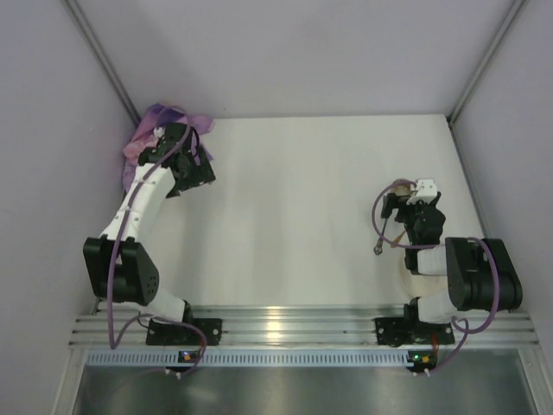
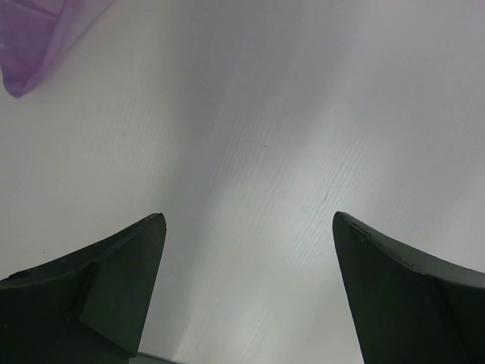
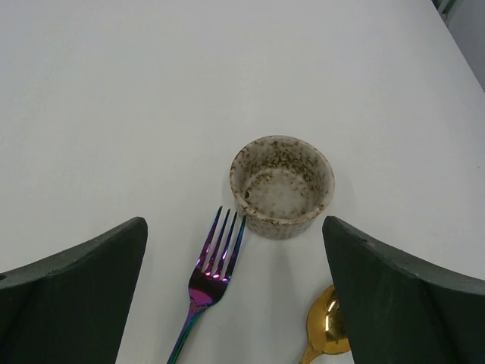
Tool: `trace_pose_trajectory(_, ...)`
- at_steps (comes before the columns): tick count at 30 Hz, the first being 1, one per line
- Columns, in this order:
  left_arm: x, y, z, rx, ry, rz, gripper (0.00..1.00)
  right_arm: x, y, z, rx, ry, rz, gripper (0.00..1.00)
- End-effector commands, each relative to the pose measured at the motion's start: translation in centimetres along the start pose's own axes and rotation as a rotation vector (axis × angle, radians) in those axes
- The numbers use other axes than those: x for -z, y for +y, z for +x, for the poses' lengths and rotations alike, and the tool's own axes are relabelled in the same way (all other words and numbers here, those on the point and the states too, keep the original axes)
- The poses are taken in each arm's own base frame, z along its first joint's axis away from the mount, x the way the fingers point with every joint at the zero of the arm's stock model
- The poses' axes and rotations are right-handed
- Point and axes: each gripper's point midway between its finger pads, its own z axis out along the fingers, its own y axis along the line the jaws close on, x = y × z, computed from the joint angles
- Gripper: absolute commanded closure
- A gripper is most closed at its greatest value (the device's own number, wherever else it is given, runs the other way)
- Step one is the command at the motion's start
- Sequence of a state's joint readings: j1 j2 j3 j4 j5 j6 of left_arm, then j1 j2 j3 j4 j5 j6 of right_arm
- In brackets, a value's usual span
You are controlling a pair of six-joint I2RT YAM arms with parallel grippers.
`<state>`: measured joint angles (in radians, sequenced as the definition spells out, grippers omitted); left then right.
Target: Set the dinner table for one person
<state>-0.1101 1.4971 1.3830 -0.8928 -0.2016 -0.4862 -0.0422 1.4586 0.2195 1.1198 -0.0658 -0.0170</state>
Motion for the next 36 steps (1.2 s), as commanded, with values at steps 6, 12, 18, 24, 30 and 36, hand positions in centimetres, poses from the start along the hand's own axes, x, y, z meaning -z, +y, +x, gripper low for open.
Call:
trace_pose_trajectory(6,-3.4,-1.5,-6.4,-0.055,-0.078,-0.073,0.04,-0.3,2.6,-6.8,0.084,-0.097,-0.035,0.0)
trace_pose_trajectory(12,-7.1,-2.6,-10.3,-0.005,-0.127,-0.108,0.03,2.9,8.2,-16.1,-0.301,0.165,-0.176,0.0)
trace_pose_trajectory(18,-12.7,-4.5,-11.7,-0.022,-0.12,-0.094,0.04,7.0,11.4,-9.7,-0.531,0.547,-0.254,0.0)
trace_pose_trajectory(24,-17.9,-5.4,-11.8,-0.045,-0.09,-0.112,0.04,10.5,10.0,-10.1,-0.396,0.548,-0.225,0.0)
trace_pose_trajectory(30,-21.2,-5.1,-12.3,-0.035,-0.092,-0.129,0.04,12.9,9.2,-8.7,-0.394,0.586,-0.182,0.0)
trace_pose_trajectory(36,-22.8,-5.0,-13.7,0.001,-0.14,-0.118,0.03,13.9,9.1,-7.5,-0.413,0.604,-0.17,0.0)
